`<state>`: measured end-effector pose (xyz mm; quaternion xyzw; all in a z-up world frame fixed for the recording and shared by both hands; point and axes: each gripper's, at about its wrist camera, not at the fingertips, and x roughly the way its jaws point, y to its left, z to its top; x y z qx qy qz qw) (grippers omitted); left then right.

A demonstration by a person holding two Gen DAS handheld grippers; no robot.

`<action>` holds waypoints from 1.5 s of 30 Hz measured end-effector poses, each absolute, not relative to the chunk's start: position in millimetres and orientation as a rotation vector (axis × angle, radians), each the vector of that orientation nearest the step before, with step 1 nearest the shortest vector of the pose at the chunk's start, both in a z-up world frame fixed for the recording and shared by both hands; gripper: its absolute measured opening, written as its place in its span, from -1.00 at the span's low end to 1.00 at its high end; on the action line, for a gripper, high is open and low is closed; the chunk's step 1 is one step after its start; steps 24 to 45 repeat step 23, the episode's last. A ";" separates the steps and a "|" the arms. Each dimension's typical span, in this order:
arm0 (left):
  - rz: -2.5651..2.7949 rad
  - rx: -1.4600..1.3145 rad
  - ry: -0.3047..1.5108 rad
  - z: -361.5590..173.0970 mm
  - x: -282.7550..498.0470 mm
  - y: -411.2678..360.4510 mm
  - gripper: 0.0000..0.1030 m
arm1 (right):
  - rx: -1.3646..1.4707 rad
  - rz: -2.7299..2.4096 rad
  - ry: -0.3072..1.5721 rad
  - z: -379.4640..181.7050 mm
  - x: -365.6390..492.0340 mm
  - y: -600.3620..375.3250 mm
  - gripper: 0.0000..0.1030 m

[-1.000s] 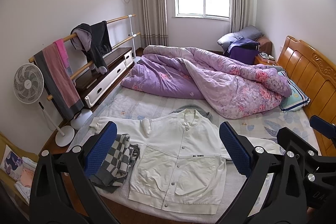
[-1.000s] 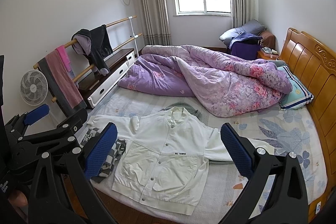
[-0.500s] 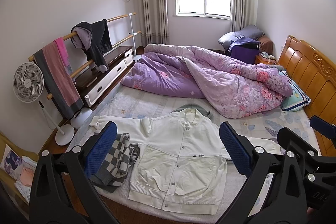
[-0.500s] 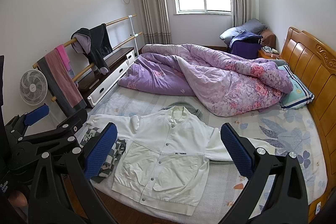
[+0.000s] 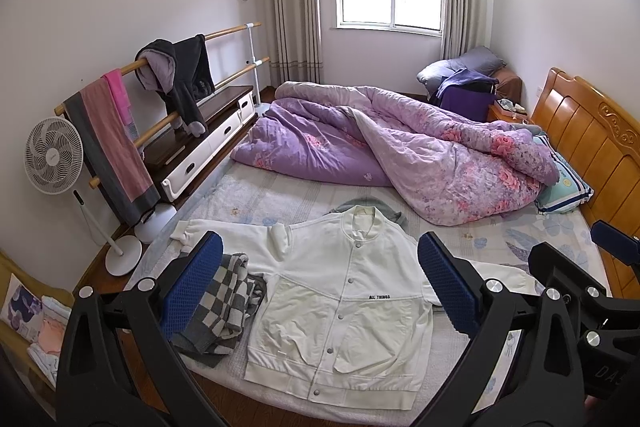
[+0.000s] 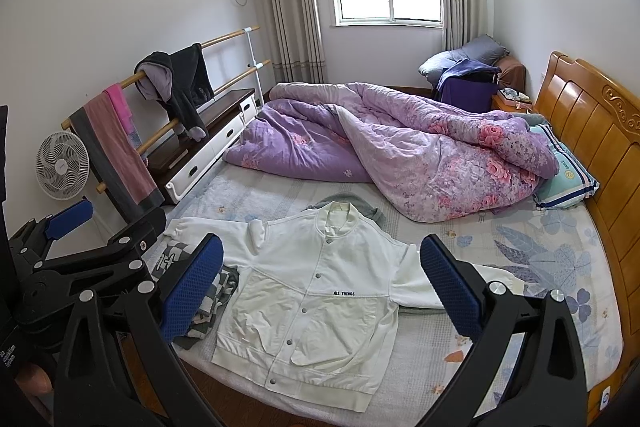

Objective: Fold large clothes

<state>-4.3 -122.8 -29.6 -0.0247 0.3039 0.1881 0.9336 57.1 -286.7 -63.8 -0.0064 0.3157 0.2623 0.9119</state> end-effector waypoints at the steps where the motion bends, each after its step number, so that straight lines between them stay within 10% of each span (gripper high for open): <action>1: 0.385 -0.051 0.622 -30.4 -3.2 -123.0 0.90 | -0.013 0.541 0.651 -63.6 56.7 -286.9 0.85; 45: 0.377 -0.055 0.628 -30.4 -0.2 -116.0 0.91 | -0.012 0.543 0.645 -67.8 68.1 -281.9 0.85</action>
